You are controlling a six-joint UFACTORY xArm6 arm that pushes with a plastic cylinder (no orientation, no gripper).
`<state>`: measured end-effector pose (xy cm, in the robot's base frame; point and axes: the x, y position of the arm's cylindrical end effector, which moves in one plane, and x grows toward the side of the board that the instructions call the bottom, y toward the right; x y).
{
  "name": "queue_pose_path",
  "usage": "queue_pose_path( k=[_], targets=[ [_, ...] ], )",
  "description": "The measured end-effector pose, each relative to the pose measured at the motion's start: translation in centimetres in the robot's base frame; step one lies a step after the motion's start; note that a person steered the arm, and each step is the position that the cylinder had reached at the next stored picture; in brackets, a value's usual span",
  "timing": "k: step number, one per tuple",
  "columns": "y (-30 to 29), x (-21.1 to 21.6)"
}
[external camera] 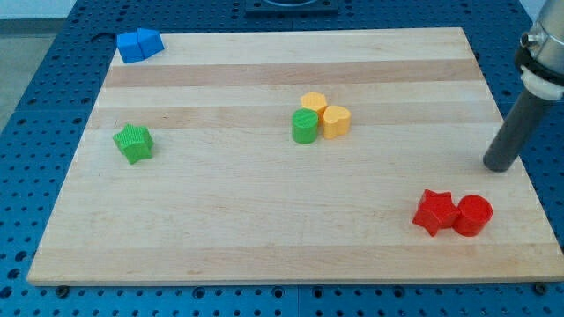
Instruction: Move your arm towards the red circle
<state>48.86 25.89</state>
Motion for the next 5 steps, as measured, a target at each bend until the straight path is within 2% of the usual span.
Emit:
queue_pose_path(
  k=[3,5],
  targets=[
    [-0.5,6.8],
    [-5.2,7.7]
  ],
)
